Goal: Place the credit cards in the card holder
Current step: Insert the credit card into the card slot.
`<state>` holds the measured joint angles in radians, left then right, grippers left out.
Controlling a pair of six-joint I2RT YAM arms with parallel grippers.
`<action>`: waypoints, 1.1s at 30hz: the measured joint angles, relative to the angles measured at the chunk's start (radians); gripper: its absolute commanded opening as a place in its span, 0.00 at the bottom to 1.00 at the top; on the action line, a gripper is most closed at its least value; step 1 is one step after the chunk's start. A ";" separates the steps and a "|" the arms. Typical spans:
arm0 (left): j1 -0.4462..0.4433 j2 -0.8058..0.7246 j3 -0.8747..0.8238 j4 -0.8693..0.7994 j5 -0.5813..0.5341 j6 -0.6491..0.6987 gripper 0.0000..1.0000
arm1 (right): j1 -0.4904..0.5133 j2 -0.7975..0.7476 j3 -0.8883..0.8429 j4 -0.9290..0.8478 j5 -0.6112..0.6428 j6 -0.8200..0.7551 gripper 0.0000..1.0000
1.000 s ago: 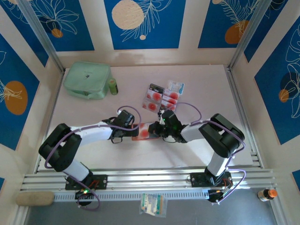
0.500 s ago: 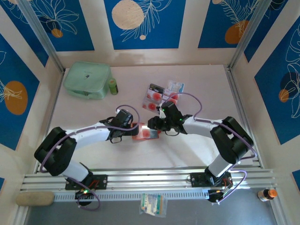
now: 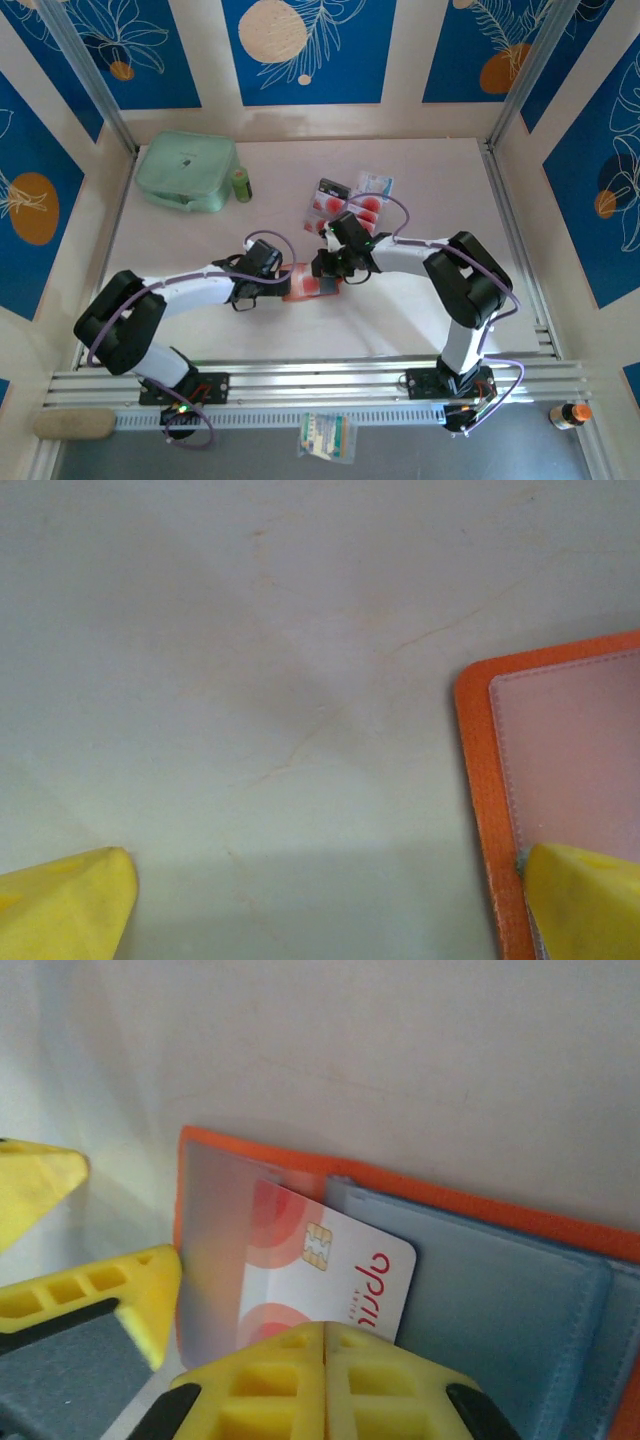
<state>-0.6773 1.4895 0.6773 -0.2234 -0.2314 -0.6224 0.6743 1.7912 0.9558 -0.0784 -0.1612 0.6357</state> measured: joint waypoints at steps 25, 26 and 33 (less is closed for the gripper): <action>0.000 -0.032 0.003 -0.035 -0.014 -0.015 1.00 | 0.064 0.078 0.123 -0.058 -0.022 0.011 0.00; 0.000 -0.040 0.003 -0.043 -0.018 -0.020 1.00 | 0.059 0.063 0.119 -0.062 -0.021 0.011 0.00; 0.001 -0.054 0.002 -0.083 -0.051 -0.035 1.00 | 0.045 0.015 0.115 -0.076 -0.014 0.011 0.00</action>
<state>-0.6762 1.4353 0.6796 -0.3065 -0.2821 -0.6575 0.7193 1.8061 1.0710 -0.1547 -0.1757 0.6464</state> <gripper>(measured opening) 0.998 0.044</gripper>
